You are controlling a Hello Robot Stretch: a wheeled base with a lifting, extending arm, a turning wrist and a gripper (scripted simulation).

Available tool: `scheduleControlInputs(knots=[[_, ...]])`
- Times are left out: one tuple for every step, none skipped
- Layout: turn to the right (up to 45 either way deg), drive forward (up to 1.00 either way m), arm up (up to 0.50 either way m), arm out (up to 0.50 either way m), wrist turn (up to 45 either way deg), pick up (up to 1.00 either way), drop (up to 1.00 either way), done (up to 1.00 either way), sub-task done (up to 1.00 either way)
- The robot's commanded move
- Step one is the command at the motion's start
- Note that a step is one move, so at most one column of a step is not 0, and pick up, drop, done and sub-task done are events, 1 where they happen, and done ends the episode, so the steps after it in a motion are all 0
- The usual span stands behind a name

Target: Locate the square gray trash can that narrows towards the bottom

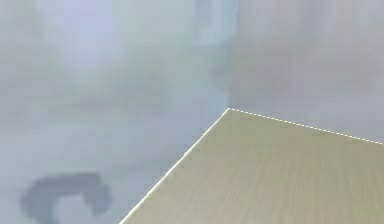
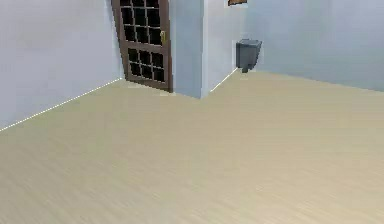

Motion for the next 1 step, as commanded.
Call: scheduleControlInputs(knots=[[45.0, 0.0, 0.0, 0.0, 0.0, 0.0, 0.0, 0.0, 0.0]])
